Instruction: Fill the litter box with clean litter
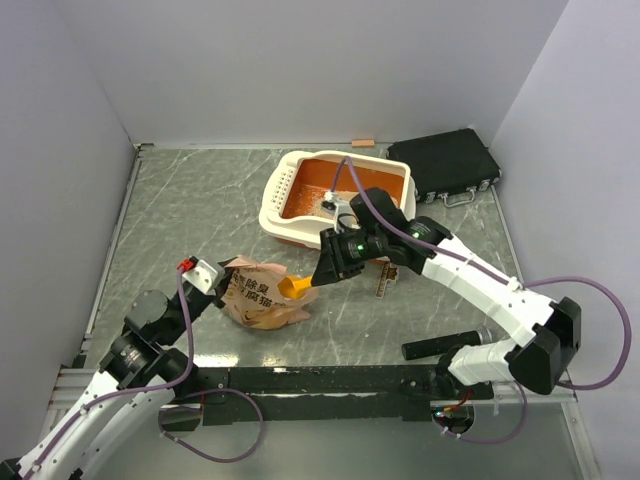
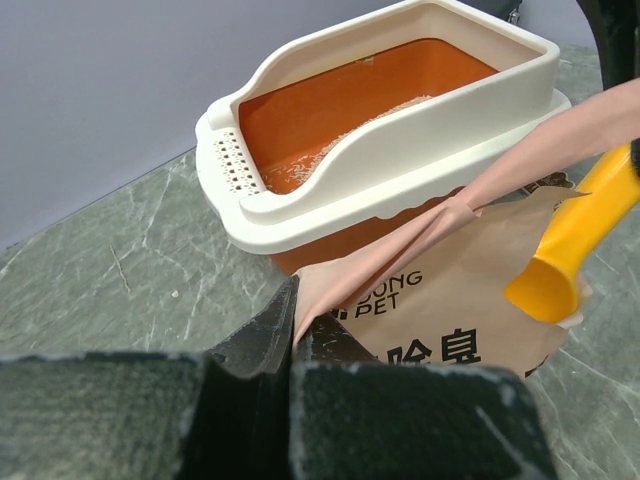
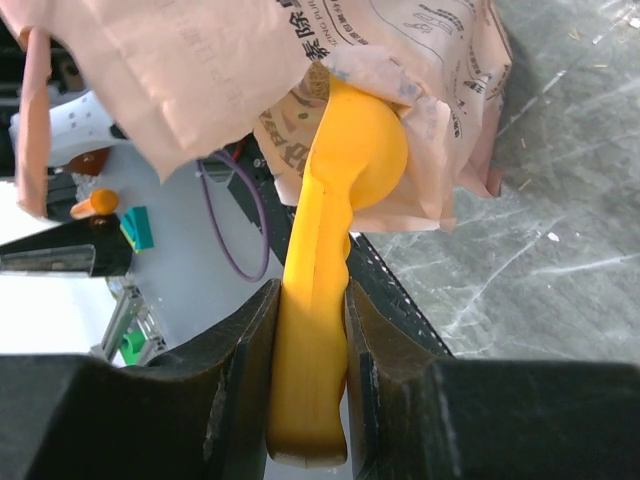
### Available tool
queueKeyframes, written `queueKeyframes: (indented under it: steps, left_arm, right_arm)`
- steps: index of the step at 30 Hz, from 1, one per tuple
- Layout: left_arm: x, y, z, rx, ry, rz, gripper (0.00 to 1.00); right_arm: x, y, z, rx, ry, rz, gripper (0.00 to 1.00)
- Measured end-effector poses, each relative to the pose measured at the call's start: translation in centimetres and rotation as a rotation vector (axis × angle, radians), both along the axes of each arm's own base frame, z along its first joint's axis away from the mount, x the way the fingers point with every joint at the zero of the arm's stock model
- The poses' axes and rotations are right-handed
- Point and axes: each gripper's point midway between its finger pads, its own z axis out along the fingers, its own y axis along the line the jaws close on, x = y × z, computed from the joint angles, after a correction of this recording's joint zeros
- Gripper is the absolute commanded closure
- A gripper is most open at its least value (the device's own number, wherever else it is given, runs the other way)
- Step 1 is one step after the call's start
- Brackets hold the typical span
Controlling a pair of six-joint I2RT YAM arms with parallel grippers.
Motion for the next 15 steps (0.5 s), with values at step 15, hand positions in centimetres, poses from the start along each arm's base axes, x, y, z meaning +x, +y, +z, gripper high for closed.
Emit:
queueKeyframes:
  steps: [15]
  left_arm:
    - [1.1,0.2,-0.2,-0.016,0.042,0.052,0.99]
  right_arm:
    - [1.8,2.0,-0.5,-0.311,-0.013,-0.079,1.0]
